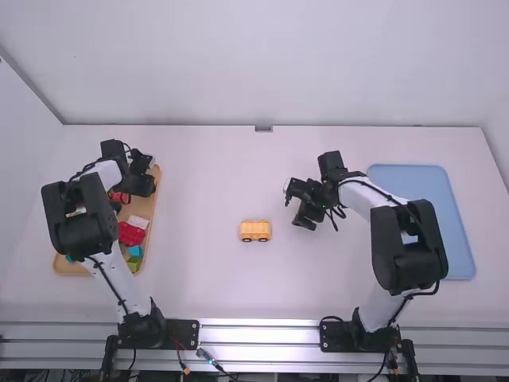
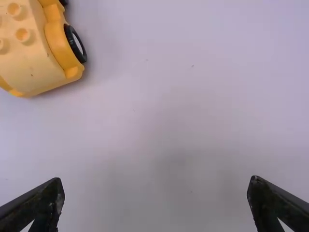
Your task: Assemble lego blocks to make yellow taxi
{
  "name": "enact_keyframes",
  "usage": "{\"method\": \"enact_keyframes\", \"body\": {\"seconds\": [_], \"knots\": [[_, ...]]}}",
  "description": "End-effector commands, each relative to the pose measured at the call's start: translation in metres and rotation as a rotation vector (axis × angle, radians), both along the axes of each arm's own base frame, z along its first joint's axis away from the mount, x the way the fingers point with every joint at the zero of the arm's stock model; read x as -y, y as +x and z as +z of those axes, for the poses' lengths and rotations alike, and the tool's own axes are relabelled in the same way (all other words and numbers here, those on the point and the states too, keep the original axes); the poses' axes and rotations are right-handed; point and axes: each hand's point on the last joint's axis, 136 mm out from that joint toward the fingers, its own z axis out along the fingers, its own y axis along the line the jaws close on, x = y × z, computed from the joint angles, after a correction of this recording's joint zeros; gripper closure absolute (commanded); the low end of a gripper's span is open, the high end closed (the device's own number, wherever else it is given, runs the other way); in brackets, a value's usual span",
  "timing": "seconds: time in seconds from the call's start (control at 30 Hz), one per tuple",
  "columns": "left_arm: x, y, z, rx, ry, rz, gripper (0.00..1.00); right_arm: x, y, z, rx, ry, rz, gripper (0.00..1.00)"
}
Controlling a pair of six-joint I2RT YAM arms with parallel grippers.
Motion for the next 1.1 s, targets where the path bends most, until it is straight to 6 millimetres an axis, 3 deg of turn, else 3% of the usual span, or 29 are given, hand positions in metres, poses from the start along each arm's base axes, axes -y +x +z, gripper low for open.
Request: {"method": "enact_keyframes", "body": {"seconds": [0.0, 0.27, 0.37, 0.5, 0.63, 0.7, 0.87, 1.0, 1.03, 1.07], "knots": [[0.006, -0.004, -0.007, -0.015, -0.023, -0.016, 0.73, -0.003, 0.001, 0.007, 0.013, 0.016, 0.004, 0.01], [0.007, -0.006, -0.004, -0.026, -0.032, -0.001, 0.83, -0.008, 0.003, 0.011, 0.027, 0.047, 0.015, 0.01], [0.005, -0.002, 0.006, -0.002, -0.026, 0.006, 0.95, -0.011, 0.008, 0.013, 0.039, 0.063, 0.004, 0.01], [0.003, 0.005, 0.029, 0.049, -0.020, 0.026, 0.98, -0.023, 0.017, 0.023, 0.059, 0.149, -0.020, 0.01], [0.015, 0.007, 0.058, 0.103, -0.037, -0.005, 0.98, -0.037, 0.026, 0.037, 0.067, 0.251, -0.053, 0.01], [0.028, 0.008, 0.077, 0.130, -0.036, -0.033, 0.98, -0.049, 0.028, 0.050, 0.056, 0.351, -0.053, 0.01], [0.069, 0.010, 0.104, 0.173, -0.015, -0.152, 0.98, -0.072, 0.019, 0.078, 0.035, 0.544, 0.031, 0.01], [0.131, 0.009, 0.125, 0.258, -0.049, -0.325, 0.98, -0.082, 0.012, 0.094, 0.025, 0.643, 0.094, 0.01], [0.159, 0.004, 0.133, 0.308, -0.099, -0.425, 0.98, -0.084, 0.010, 0.098, 0.021, 0.667, 0.108, 0.01], [0.170, 0.001, 0.136, 0.327, -0.123, -0.465, 0.98, -0.085, 0.009, 0.100, 0.021, 0.679, 0.116, 0.01]]}}
